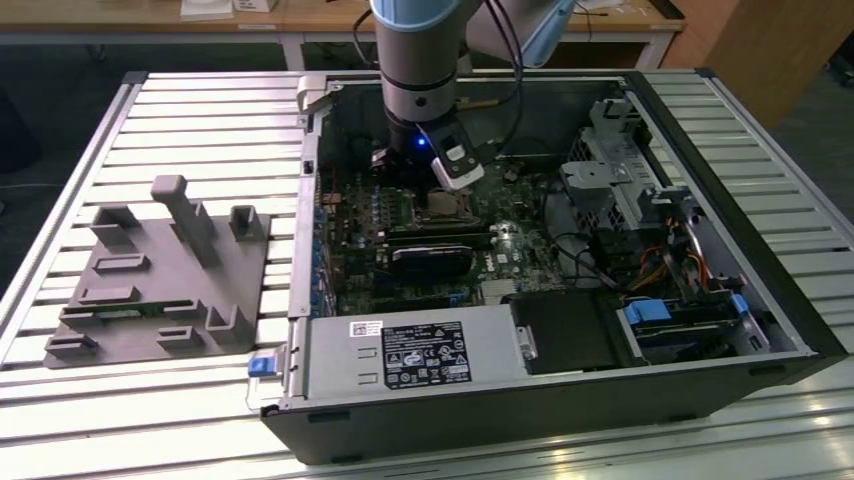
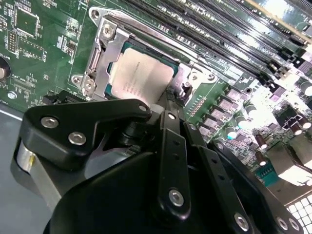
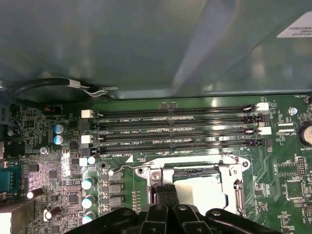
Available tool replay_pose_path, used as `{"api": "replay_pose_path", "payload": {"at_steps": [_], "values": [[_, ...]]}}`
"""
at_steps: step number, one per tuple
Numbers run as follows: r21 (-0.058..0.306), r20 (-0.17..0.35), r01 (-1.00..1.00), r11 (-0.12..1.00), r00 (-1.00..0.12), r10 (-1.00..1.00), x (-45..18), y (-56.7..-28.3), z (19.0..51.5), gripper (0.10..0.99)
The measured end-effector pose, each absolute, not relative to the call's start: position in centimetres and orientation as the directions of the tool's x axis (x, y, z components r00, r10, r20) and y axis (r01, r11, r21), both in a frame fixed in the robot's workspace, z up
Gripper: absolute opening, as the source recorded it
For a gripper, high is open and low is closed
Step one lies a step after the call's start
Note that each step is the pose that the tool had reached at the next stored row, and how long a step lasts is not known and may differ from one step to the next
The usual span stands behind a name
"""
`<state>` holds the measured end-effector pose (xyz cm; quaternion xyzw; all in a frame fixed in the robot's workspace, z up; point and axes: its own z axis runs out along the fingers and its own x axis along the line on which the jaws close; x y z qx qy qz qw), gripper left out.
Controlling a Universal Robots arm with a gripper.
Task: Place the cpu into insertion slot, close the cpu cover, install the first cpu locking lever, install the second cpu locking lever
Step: 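Close the cpu cover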
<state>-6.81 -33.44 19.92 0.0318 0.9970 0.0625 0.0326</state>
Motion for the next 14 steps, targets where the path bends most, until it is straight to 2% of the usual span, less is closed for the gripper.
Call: {"api": "replay_pose_path", "payload": {"at_steps": [14], "values": [[0.127,-0.061,0.059,0.990,-0.996,0.067,-6.57,-33.45,20.65,0.106]]}}
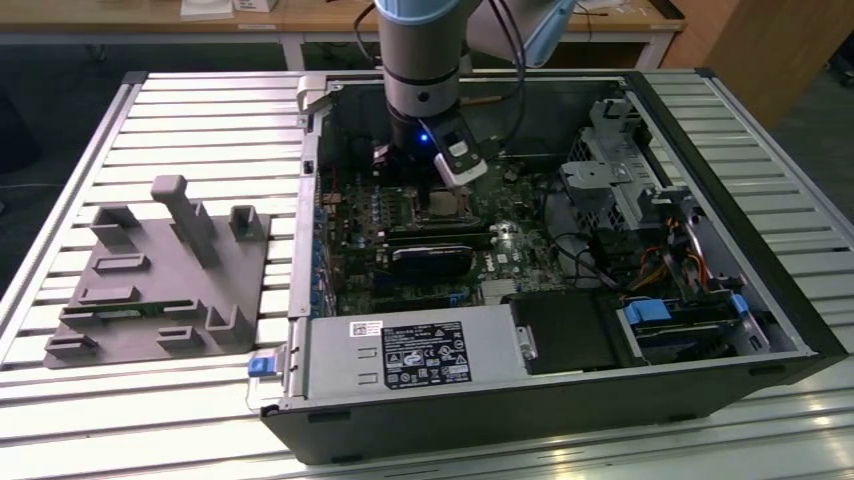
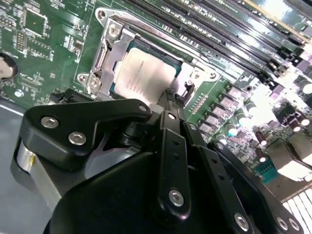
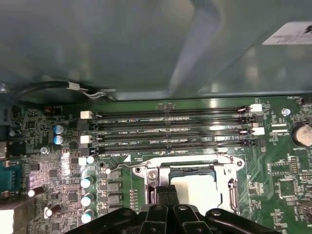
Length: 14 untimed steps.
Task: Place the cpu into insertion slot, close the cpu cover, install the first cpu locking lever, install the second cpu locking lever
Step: 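Close the cpu cover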
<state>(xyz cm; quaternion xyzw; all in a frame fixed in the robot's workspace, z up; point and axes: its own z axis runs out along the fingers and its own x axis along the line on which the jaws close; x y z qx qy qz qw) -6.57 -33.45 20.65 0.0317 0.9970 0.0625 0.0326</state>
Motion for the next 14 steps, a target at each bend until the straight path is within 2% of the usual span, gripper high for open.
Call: {"api": "replay_pose_path", "payload": {"at_steps": [9,14], "values": [[0.117,-0.062,0.059,0.991,-0.996,0.067,-5.1,-33.5,20.8,0.106],[0.099,-0.063,0.059,0.993,-0.996,0.066,-4.3,-33.4,20.8,0.106]]}}
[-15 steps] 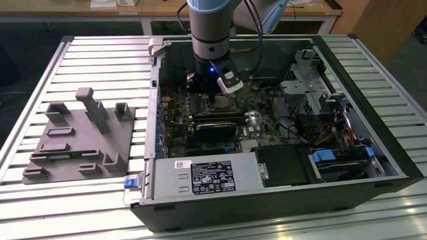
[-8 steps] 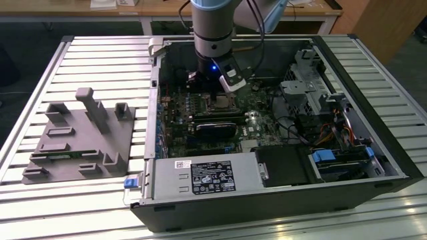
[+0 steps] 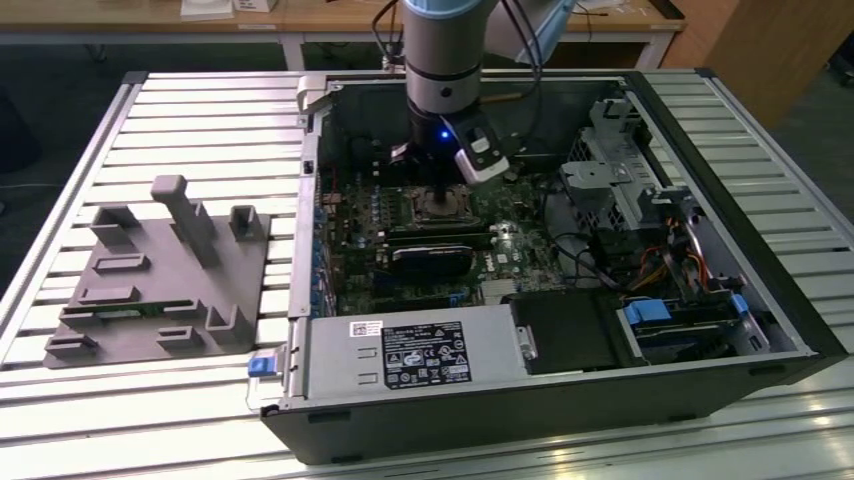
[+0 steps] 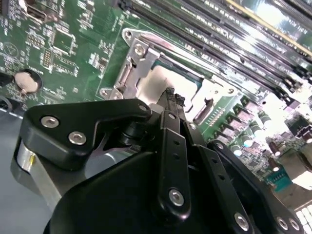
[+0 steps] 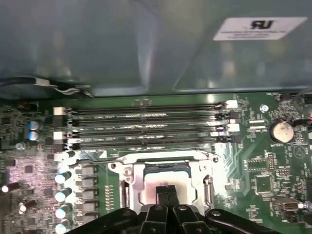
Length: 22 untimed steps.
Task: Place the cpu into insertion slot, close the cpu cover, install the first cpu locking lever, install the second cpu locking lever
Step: 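Close the cpu cover, then install the first cpu locking lever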
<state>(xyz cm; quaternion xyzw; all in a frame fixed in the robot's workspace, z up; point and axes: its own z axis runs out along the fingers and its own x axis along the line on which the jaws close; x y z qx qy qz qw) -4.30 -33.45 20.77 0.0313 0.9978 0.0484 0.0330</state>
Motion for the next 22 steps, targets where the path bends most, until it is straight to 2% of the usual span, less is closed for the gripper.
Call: {"api": "replay_pose_path", "payload": {"at_steps": [11,22], "values": [[0.091,-0.063,0.059,0.994,-0.996,0.065,-4.2,-33.5,22.8,0.106],[0.091,-0.063,0.059,0.994,-0.996,0.065,-4.2,-33.5,22.9,0.106]]}}
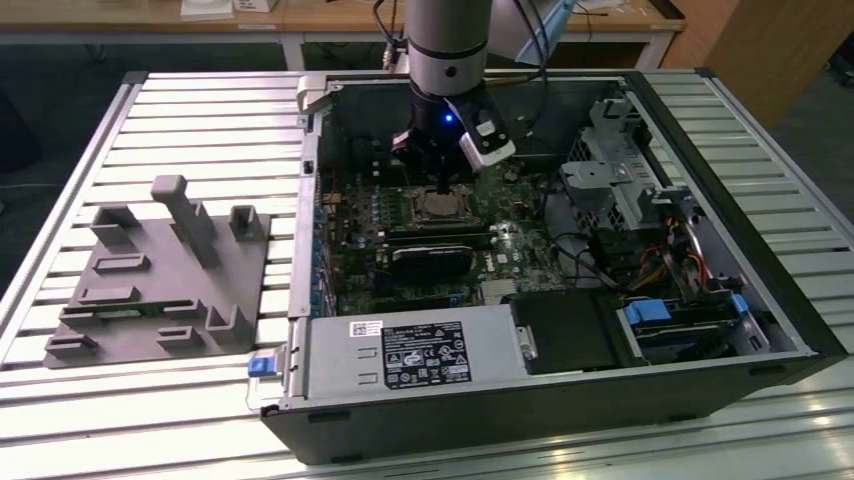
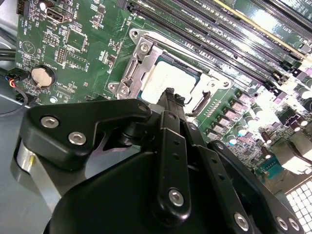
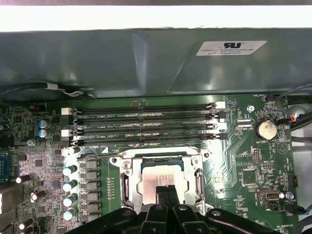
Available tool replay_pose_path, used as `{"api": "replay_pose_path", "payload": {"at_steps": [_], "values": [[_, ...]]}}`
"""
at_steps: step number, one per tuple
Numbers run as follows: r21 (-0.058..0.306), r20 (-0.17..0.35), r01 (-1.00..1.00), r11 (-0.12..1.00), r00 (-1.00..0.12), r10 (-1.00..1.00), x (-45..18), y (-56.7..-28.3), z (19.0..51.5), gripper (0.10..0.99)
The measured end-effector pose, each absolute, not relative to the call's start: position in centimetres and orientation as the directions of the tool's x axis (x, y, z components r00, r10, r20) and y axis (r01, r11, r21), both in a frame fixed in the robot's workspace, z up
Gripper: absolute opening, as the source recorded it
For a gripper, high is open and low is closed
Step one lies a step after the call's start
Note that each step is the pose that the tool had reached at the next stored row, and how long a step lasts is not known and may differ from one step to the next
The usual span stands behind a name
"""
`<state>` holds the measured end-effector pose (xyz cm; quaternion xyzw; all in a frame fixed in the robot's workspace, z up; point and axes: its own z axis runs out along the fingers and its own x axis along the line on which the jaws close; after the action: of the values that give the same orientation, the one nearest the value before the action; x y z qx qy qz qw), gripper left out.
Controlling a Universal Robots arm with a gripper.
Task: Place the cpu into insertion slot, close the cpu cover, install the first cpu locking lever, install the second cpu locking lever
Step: 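Install the first cpu locking lever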
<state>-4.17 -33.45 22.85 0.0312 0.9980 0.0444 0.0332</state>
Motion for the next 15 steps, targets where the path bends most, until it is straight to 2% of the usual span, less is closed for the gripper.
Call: {"api": "replay_pose_path", "payload": {"at_steps": [15], "values": [[0.091,-0.064,0.059,0.994,-0.996,0.065,-4.2,-33.4,24.3,0.106]]}}
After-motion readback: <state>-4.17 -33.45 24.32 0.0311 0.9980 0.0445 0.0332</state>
